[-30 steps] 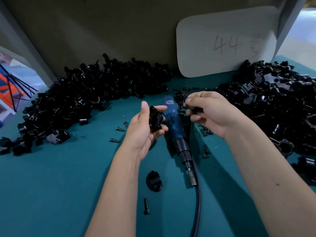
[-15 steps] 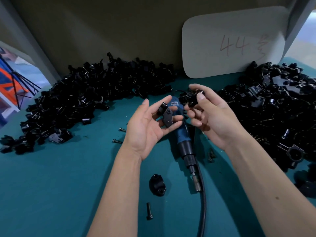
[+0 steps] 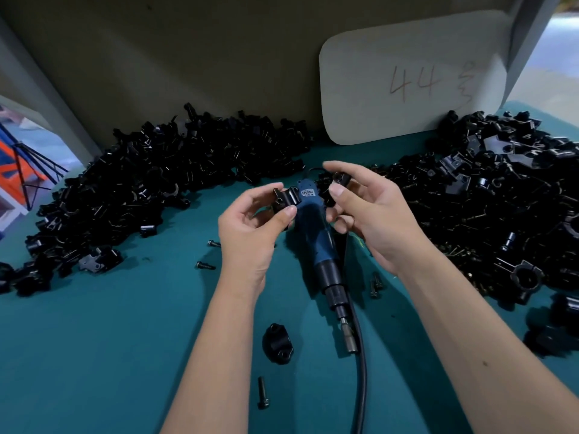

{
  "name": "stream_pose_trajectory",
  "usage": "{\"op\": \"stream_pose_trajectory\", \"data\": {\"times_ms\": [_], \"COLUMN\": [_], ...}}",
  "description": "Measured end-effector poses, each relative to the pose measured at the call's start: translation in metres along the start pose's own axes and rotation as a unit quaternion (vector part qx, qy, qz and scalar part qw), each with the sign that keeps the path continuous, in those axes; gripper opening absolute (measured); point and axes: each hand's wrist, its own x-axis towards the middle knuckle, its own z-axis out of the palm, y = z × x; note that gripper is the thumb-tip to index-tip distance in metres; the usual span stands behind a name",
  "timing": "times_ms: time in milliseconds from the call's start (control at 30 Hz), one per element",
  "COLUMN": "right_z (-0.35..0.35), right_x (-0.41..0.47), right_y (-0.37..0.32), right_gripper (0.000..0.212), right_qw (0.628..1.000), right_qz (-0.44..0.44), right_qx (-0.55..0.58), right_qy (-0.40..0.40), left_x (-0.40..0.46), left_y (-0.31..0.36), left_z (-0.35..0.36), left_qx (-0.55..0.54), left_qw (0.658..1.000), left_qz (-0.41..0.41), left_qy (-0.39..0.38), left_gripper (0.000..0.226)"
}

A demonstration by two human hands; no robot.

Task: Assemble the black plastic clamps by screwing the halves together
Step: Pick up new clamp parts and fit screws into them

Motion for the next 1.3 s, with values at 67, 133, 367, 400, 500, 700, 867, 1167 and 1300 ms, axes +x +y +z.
{"op": "stream_pose_trajectory", "data": {"times_ms": [67, 133, 367, 400, 500, 700, 867, 1167, 1300], "right_z": [0.000, -0.001, -0.001, 0.001, 0.007, 0.018, 0.019, 0.009, 0.009], "right_x": [0.000, 0.001, 0.001, 0.000, -0.001, -0.001, 0.002, 0.003, 0.003], "right_y": [0.001, 0.003, 0.004, 0.004, 0.006, 0.012, 0.018, 0.018, 0.019], "right_gripper": [0.030, 0.034, 0.032, 0.034, 0.038, 0.024, 0.033, 0.019, 0.022], "right_qw": [1.000, 1.000, 0.998, 0.997, 0.998, 0.998, 0.985, 0.994, 0.995], "right_qz": [-0.002, -0.002, -0.008, -0.010, -0.012, -0.009, -0.054, -0.046, -0.041], "right_qx": [-0.013, -0.026, -0.002, 0.001, -0.005, -0.037, -0.151, -0.102, -0.088], "right_qy": [0.004, 0.012, -0.057, -0.071, -0.067, -0.053, -0.059, -0.017, -0.024], "left_x": [0.000, -0.001, -0.005, -0.005, -0.006, -0.006, -0.007, -0.012, -0.010], "left_y": [-0.001, -0.001, 0.001, 0.002, 0.002, 0.002, 0.004, 0.009, 0.008], "left_z": [0.000, 0.001, 0.007, 0.007, 0.008, 0.007, 0.005, 0.010, 0.009], "left_qx": [-0.001, -0.002, -0.014, -0.025, -0.046, -0.061, -0.084, -0.108, -0.096], "left_qw": [1.000, 1.000, 0.998, 0.997, 0.995, 0.995, 0.992, 0.986, 0.988], "left_qz": [0.004, 0.000, -0.036, -0.044, -0.059, -0.066, -0.094, -0.120, -0.118], "left_qy": [-0.008, -0.017, -0.055, -0.062, -0.067, -0.044, -0.021, -0.036, -0.022], "left_gripper": [0.035, 0.034, 0.029, 0.029, 0.025, 0.016, 0.024, 0.017, 0.031]}}
